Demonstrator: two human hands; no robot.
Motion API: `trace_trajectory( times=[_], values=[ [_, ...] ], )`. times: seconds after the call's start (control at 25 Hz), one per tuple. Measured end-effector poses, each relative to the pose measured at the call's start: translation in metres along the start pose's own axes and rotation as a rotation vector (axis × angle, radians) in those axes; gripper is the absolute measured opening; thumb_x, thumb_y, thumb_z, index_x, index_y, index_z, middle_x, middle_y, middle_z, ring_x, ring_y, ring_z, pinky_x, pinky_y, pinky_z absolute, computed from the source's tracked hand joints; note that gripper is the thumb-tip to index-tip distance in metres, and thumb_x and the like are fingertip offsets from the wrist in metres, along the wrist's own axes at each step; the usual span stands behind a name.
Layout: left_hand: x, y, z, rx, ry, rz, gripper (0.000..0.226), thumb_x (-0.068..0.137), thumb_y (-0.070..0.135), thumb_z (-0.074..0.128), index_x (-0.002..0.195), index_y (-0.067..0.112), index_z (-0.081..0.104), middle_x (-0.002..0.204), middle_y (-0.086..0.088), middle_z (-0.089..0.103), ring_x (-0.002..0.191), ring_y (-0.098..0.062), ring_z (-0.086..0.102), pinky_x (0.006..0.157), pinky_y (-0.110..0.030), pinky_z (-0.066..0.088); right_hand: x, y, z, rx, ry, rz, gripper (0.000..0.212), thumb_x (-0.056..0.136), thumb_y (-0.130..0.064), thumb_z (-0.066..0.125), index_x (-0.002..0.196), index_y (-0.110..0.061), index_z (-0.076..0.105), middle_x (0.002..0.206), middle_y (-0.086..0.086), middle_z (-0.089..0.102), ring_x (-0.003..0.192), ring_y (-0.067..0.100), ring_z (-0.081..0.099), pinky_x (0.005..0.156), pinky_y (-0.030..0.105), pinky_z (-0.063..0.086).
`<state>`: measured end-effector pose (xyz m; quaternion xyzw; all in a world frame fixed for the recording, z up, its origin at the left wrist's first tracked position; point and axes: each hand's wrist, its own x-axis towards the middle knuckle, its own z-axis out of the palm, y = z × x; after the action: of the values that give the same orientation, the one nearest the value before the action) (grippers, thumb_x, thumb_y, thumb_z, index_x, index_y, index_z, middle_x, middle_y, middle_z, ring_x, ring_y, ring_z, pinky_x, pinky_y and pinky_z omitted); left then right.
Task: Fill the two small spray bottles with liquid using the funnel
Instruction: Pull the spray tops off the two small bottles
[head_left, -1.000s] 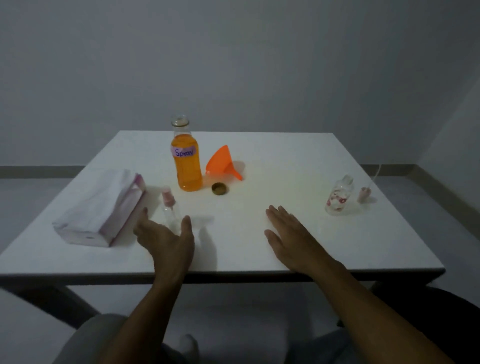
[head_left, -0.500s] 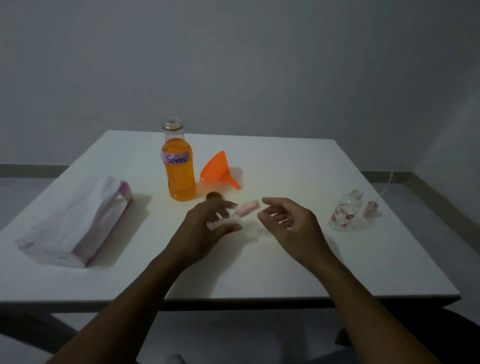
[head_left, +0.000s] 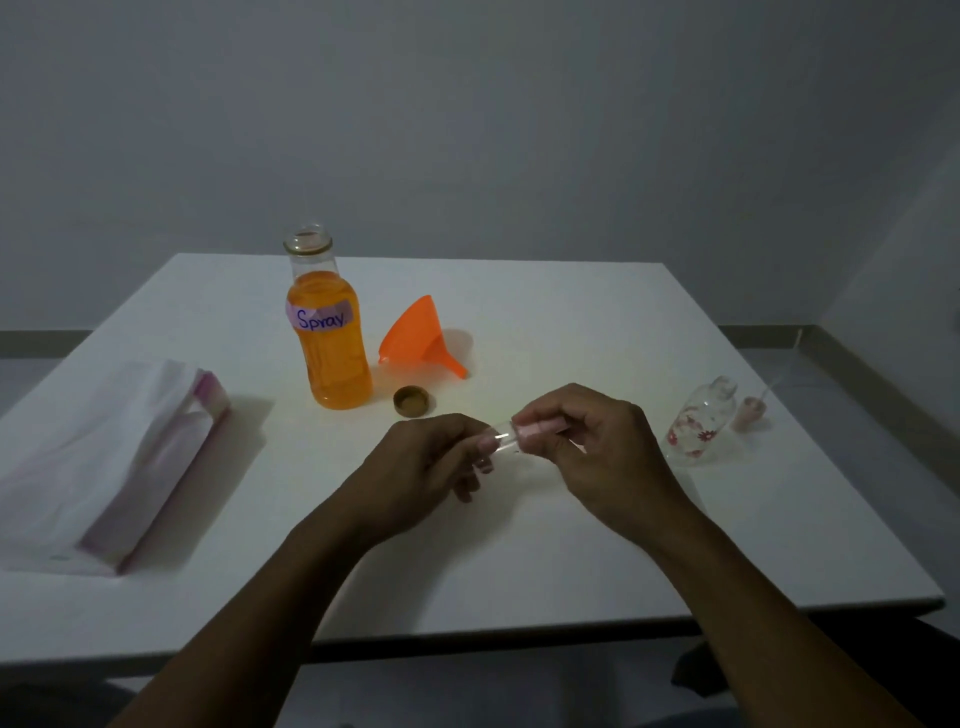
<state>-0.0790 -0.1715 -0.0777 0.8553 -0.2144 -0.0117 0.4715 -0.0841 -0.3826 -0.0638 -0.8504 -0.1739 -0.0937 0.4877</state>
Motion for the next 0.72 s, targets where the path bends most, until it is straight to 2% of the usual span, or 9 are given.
trace_trajectory(
  times=[0.12, 0.2, 0.24, 0.32, 0.4, 0.44, 0.52, 0.6, 0.72],
  values=[
    [-0.003, 0.005, -0.004, -0.033, 0.008, 0.004, 0.034, 0.089, 0.043, 0.051, 0.110, 0.020, 0.064, 0.087, 0.006, 0.070, 0.077, -0.011, 0.069, 0.070, -0.027, 0.058, -0.004, -0.007, -0.013, 0.223, -0.129, 0.053, 0.052, 0.082, -0.005, 0.080, 0.127, -0.025, 0.063, 0.119, -0.010, 0.068, 0.108, 0.015, 0.069, 0.093, 0.031, 0.059],
    [-0.007, 0.004, -0.006, 0.004, 0.029, 0.010, 0.031, 0.088, 0.043, 0.054, 0.112, 0.025, 0.063, 0.093, 0.011, 0.069, 0.085, -0.007, 0.066, 0.074, -0.026, 0.057, -0.007, -0.008, -0.016, 0.272, -0.117, 0.148, 0.067, 0.080, -0.024, 0.083, 0.139, -0.033, 0.052, 0.130, -0.012, 0.063, 0.110, 0.015, 0.069, 0.087, 0.031, 0.060],
    [-0.008, 0.003, -0.006, 0.023, 0.034, 0.011, 0.030, 0.089, 0.043, 0.055, 0.113, 0.027, 0.062, 0.097, 0.014, 0.068, 0.088, -0.005, 0.065, 0.075, -0.025, 0.056, -0.007, -0.007, -0.015, 0.286, -0.075, 0.201, 0.061, 0.080, -0.038, 0.079, 0.137, -0.033, 0.055, 0.125, -0.011, 0.067, 0.104, 0.017, 0.072, 0.080, 0.033, 0.062],
    [-0.010, 0.002, -0.005, 0.036, 0.035, 0.001, 0.031, 0.088, 0.046, 0.054, 0.113, 0.030, 0.062, 0.102, 0.017, 0.067, 0.091, -0.004, 0.063, 0.076, -0.024, 0.054, -0.006, -0.008, -0.013, 0.274, -0.017, 0.280, 0.043, 0.083, -0.052, 0.069, 0.115, -0.023, 0.072, 0.095, 0.002, 0.078, 0.081, 0.028, 0.075, 0.064, 0.036, 0.062],
    [-0.010, 0.002, -0.004, 0.047, 0.036, -0.010, 0.031, 0.087, 0.046, 0.053, 0.113, 0.031, 0.061, 0.103, 0.018, 0.066, 0.092, -0.001, 0.062, 0.076, -0.020, 0.053, -0.007, -0.005, -0.012, 0.235, -0.024, 0.234, 0.023, 0.089, -0.040, 0.070, 0.096, -0.020, 0.079, 0.077, 0.010, 0.077, 0.069, 0.032, 0.074, 0.059, 0.037, 0.060],
    [-0.010, 0.003, -0.003, 0.054, 0.035, -0.009, 0.030, 0.088, 0.045, 0.053, 0.113, 0.032, 0.061, 0.103, 0.019, 0.066, 0.092, 0.001, 0.061, 0.075, -0.018, 0.052, -0.008, -0.004, -0.014, 0.265, -0.052, 0.199, 0.012, 0.090, -0.026, 0.073, 0.097, -0.019, 0.079, 0.082, 0.009, 0.078, 0.073, 0.027, 0.075, 0.063, 0.036, 0.061],
    [-0.010, 0.005, -0.003, 0.068, 0.036, -0.006, 0.030, 0.087, 0.047, 0.052, 0.112, 0.034, 0.061, 0.101, 0.024, 0.064, 0.091, 0.004, 0.060, 0.075, -0.017, 0.051, -0.010, -0.004, -0.022, 0.293, -0.157, 0.156, 0.034, 0.086, -0.008, 0.076, 0.115, -0.025, 0.073, 0.107, -0.001, 0.077, 0.094, 0.016, 0.075, 0.078, 0.032, 0.063],
    [-0.009, 0.005, -0.002, 0.080, 0.033, -0.005, 0.036, 0.085, 0.050, 0.051, 0.114, 0.032, 0.061, 0.102, 0.023, 0.065, 0.091, 0.003, 0.060, 0.076, -0.020, 0.053, -0.010, -0.004, -0.021, 0.254, -0.179, 0.193, 0.047, 0.084, -0.025, 0.078, 0.127, -0.039, 0.063, 0.120, -0.012, 0.070, 0.100, 0.013, 0.073, 0.079, 0.036, 0.064],
    [-0.008, 0.004, 0.001, 0.092, 0.010, 0.010, 0.040, 0.086, 0.050, 0.050, 0.117, 0.027, 0.062, 0.108, 0.016, 0.067, 0.092, 0.000, 0.061, 0.080, -0.024, 0.054, -0.007, -0.004, -0.012, 0.165, -0.108, 0.297, 0.039, 0.087, -0.058, 0.064, 0.113, -0.031, 0.071, 0.093, -0.004, 0.077, 0.070, 0.021, 0.075, 0.061, 0.048, 0.061]
  ],
)
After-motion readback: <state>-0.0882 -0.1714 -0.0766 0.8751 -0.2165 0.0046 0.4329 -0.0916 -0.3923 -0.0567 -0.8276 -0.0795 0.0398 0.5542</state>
